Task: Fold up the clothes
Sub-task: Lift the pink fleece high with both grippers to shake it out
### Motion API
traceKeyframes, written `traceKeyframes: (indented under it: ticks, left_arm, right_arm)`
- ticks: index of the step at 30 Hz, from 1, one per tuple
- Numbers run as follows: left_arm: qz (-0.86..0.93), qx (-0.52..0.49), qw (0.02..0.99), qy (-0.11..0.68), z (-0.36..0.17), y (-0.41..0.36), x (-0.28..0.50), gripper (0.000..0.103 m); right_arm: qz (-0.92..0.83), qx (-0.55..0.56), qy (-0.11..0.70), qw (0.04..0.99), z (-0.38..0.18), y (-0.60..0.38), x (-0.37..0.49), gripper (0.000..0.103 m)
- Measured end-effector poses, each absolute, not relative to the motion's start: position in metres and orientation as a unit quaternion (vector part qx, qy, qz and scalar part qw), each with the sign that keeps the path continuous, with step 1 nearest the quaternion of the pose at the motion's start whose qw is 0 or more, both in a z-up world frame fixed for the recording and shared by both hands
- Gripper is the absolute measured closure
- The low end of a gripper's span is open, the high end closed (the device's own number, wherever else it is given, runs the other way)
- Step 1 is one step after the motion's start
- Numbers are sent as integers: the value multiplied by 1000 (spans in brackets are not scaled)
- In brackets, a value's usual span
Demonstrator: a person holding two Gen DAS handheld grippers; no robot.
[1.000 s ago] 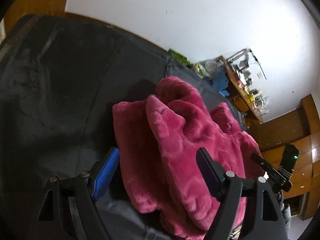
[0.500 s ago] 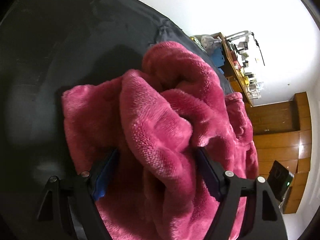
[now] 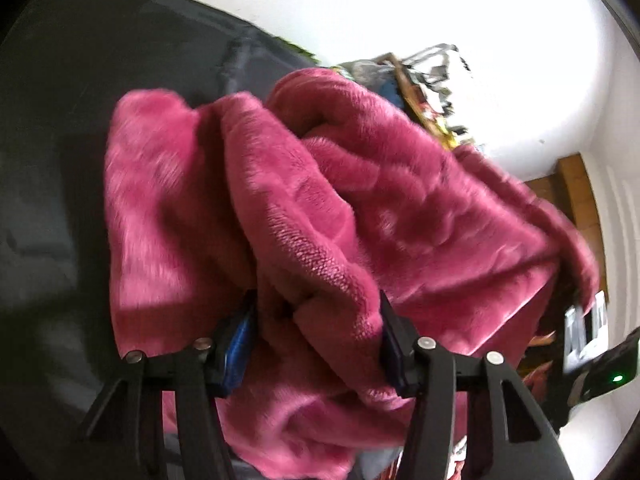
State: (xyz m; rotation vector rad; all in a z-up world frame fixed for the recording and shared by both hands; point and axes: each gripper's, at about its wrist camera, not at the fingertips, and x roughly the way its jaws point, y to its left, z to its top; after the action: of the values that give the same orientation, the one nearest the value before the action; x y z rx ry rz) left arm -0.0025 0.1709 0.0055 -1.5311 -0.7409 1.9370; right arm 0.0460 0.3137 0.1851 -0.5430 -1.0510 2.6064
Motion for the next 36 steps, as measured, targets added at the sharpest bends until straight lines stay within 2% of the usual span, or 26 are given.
traceKeyframes:
  ticks: [6, 8, 11, 18, 27, 31, 36]
  left_arm:
    - [725, -520, 345, -291, 51, 194, 53, 41]
    - [734, -493, 365, -291, 74, 193, 73, 35]
    - [749, -451, 386, -294, 106, 183, 100, 28]
    - [824, -345, 343, -292, 173, 154, 148, 22]
    - [846, -279, 413, -190, 234, 209, 202, 14]
    - [834, -265, 461, -146, 248, 242, 223, 6]
    - [801, -248, 529, -130, 265, 276, 236, 1]
  right_arm:
    - [898, -23, -404, 174, 260, 296, 123, 84]
    - [896, 14, -404, 186, 280, 297, 145, 84]
    - [896, 69, -385, 208, 316, 307, 183, 84]
    - [910, 164, -292, 246, 397, 346, 258, 83]
    - [909, 236, -239, 246, 462, 360, 311, 84]
    - [904, 268, -223, 247, 483, 364, 326, 83]
    - [898, 293, -212, 248, 502, 361, 355, 84]
